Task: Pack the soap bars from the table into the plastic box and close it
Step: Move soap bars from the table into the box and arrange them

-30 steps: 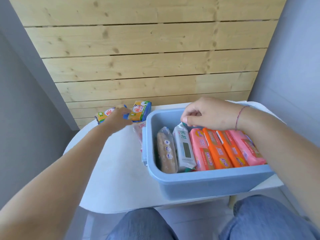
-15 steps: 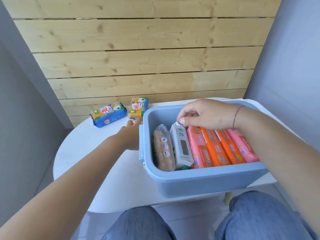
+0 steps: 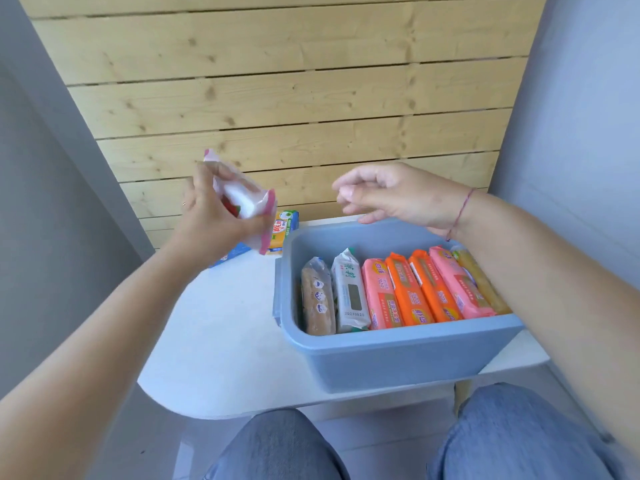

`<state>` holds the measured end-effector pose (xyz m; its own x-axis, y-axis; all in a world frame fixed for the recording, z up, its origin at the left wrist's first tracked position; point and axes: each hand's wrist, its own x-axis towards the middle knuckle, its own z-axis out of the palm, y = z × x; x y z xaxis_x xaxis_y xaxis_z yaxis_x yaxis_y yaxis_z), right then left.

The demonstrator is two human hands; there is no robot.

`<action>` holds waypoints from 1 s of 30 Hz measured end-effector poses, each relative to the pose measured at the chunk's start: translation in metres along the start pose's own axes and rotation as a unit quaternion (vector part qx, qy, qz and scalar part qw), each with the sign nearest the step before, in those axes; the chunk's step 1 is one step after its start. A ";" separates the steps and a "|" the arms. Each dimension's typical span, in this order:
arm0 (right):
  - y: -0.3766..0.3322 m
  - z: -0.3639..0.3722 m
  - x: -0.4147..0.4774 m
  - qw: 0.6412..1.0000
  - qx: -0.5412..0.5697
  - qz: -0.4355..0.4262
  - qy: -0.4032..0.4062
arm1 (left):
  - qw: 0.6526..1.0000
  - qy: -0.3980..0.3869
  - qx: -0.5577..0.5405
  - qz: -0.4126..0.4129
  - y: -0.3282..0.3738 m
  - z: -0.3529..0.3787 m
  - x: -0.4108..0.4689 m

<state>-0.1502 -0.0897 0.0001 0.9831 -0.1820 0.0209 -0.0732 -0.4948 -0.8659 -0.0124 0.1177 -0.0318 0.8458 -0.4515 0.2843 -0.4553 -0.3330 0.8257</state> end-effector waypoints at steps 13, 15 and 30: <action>0.047 -0.055 -0.027 0.967 -0.237 -0.010 0.093 | 0.970 -0.115 0.135 0.169 0.072 0.121 -0.046; 0.055 -0.061 -0.029 0.961 -0.265 -0.011 0.074 | 0.951 -0.196 0.214 0.110 0.065 0.122 -0.049; 0.090 -0.044 -0.035 0.863 -0.480 -0.073 0.140 | 0.912 -0.347 0.216 0.018 0.062 0.128 -0.046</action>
<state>-0.1990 -0.1655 -0.0563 0.9245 -0.1895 0.3308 -0.1891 -0.9814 -0.0338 -0.1150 0.0112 -0.0559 0.5159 -0.8345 -0.1933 -0.6742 -0.5348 0.5093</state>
